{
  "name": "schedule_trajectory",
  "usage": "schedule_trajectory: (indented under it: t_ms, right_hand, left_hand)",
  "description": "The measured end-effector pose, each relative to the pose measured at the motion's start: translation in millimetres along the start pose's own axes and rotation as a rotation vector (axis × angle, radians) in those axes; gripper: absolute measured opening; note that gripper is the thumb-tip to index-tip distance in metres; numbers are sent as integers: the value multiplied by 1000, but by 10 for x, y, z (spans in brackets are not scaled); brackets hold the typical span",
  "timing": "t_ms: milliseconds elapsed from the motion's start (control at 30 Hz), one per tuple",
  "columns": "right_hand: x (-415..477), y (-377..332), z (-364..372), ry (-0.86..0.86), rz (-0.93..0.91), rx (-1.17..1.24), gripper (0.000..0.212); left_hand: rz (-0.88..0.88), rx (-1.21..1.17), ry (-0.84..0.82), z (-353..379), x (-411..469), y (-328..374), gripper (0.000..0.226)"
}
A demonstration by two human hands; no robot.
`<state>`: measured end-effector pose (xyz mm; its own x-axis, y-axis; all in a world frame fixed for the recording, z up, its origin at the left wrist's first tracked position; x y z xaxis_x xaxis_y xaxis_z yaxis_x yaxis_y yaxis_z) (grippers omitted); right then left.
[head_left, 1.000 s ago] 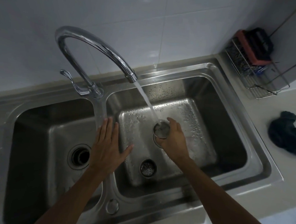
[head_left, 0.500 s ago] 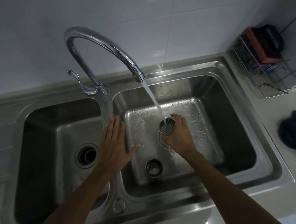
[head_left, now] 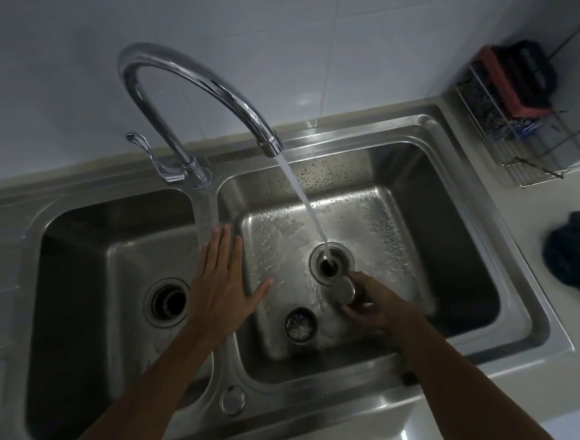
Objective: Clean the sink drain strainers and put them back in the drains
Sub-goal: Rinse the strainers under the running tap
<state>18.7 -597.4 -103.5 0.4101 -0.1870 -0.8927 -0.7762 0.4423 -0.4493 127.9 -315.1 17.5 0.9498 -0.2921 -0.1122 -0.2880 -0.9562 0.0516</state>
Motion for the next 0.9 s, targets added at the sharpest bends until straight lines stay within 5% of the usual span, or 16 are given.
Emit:
schedule_trajectory:
  t_ms: [167, 400, 500, 567, 700, 800, 900]
  right_hand:
    - [86, -94, 28, 227, -238, -908, 90]
    - [145, -16, 369, 128, -366, -1401, 66]
    - [60, -12, 432, 190, -313, -1664, 78]
    - [-44, -1, 725, 149, -467, -1955, 87]
    - [-257, 367, 1341, -123, -883, -1976, 63]
    - [-237, 462, 1365, -186, -810, -1873, 47]
    - [-154, 251, 1241, -133, -723, -1720, 58]
  left_hand:
    - [-2, 5, 2, 0, 4, -4, 108]
    - [-1, 14, 15, 11, 6, -9, 106]
    - [-3, 12, 21, 23, 9, -15, 106]
    - [-1, 9, 24, 36, 11, -20, 106]
    - [2, 13, 35, 11, 4, -9, 104]
    - [11, 10, 46, 0, 0, 3, 103]
    - [18, 14, 55, -2, 4, -6, 102]
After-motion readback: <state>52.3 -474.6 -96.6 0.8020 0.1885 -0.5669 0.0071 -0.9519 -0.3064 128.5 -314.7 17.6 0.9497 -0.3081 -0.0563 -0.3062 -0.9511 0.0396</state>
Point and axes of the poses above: each hand's wrist, its own x-axis towards the middle knuckle, its own z-axis out of the palm, y = z × x, the point moved 7 cm from there along x, towards the middle knuckle, and after that the axes turned 6 degrees about -z, right-handed, at the moved point
